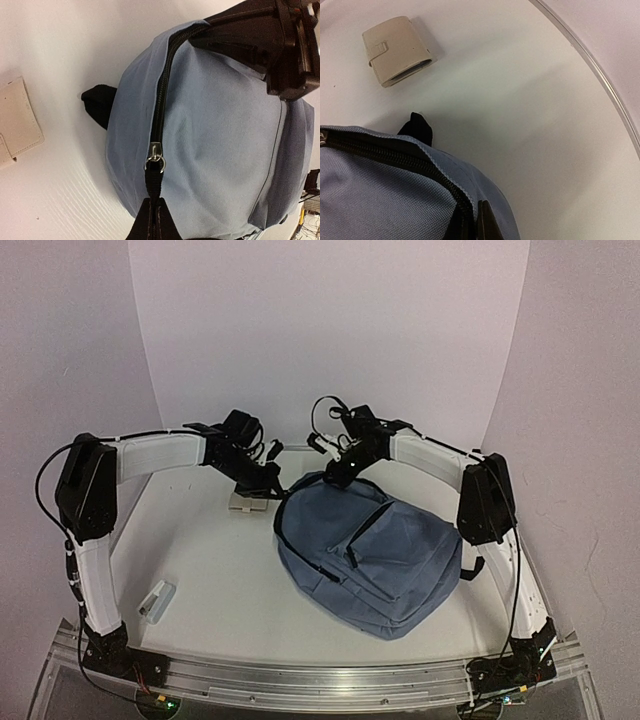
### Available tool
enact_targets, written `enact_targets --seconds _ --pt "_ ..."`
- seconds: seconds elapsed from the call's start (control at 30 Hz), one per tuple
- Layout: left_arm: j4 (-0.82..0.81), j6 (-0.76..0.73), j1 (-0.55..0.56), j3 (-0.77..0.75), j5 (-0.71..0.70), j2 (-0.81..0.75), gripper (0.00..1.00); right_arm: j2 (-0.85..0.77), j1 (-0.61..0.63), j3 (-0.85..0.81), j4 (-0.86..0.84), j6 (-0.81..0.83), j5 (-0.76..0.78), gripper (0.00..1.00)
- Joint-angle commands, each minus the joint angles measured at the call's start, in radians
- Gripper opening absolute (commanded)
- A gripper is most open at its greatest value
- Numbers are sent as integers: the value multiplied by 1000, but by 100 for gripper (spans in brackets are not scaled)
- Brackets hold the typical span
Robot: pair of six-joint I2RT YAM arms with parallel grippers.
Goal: Pack the student bag
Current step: Zip the student bag at the center of the board.
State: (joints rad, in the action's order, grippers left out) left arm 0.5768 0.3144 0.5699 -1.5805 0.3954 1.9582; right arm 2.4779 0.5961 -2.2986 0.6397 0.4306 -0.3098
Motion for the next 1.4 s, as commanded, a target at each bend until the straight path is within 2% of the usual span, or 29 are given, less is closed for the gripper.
enact_targets --seconds 0.0,0.27,0.47,0.63,0.87,0.93,1.0,1.07,1.17,1.37 --pt "-4 10 4 62 -39 -110 0 -27 -63 -11 -52 -54 124 0" --pt "-6 24 26 137 -50 -141 0 -52 -138 5 -55 -161 218 0" --pt "1 26 24 122 -87 -140 0 -167 -185 193 -55 -199 222 0" --pt "15 35 -44 -2 -53 -51 0 -307 -221 432 -57 -219 161 0" --pt "111 -20 -70 -296 -33 153 0 -503 -212 703 -49 -238 -94 1" --pt "124 -30 -69 -341 -8 176 0 -534 -203 730 -22 -204 -146 15" --pt "106 -37 -68 -338 37 171 0 -550 -202 710 -7 -176 -155 47" --pt "81 -39 -61 -313 71 151 0 -544 -202 662 -7 -150 -157 65" --pt "66 -57 -30 -280 80 121 0 -486 -201 539 -5 -139 -183 76" --pt "67 -58 11 -259 57 101 0 -297 -165 271 7 -106 -199 82"
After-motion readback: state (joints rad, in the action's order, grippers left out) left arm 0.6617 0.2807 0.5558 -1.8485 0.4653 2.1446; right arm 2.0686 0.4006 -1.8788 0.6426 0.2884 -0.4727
